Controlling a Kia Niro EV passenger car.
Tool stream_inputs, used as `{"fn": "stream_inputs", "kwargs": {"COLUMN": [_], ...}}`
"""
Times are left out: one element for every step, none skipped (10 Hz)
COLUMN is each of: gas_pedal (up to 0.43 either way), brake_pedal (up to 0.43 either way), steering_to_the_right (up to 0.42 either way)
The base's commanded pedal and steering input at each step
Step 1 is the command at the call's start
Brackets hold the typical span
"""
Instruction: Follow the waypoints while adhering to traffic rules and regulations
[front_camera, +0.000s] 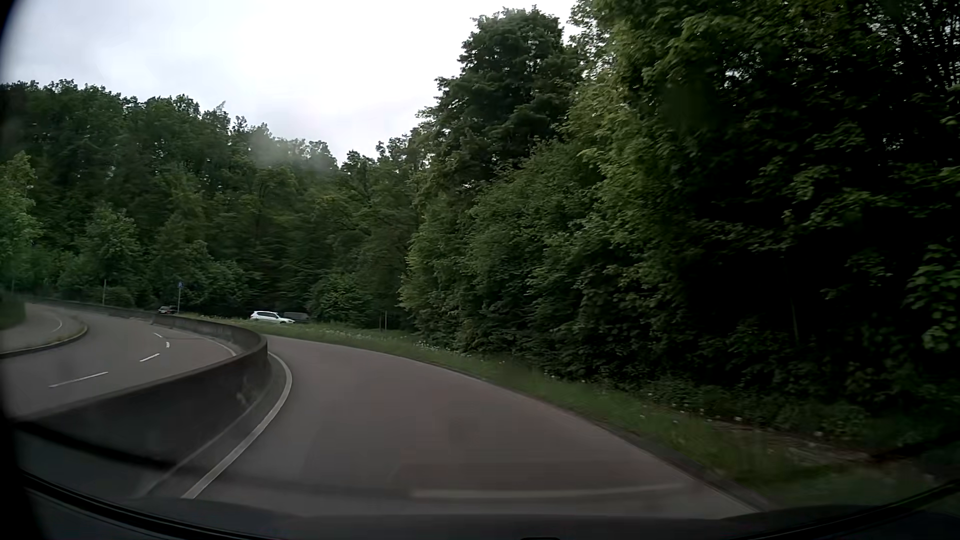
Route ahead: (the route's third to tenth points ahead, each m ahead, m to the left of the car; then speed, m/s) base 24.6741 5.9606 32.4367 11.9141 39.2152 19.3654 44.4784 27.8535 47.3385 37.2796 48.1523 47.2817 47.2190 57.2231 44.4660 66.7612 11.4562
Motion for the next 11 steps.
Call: {"fn": "stream_inputs", "kwargs": {"gas_pedal": [0.197, 0.197, 0.177, 0.177, 0.169, 0.169, 0.169, 0.169, 0.177, 0.177, 0.177], "brake_pedal": [0.000, 0.000, 0.000, 0.000, 0.000, 0.000, 0.000, 0.000, 0.000, 0.000, 0.000], "steering_to_the_right": [-0.114, -0.112, -0.110, -0.108, -0.106, -0.104, -0.103, -0.103, -0.103, -0.103, -0.103]}}
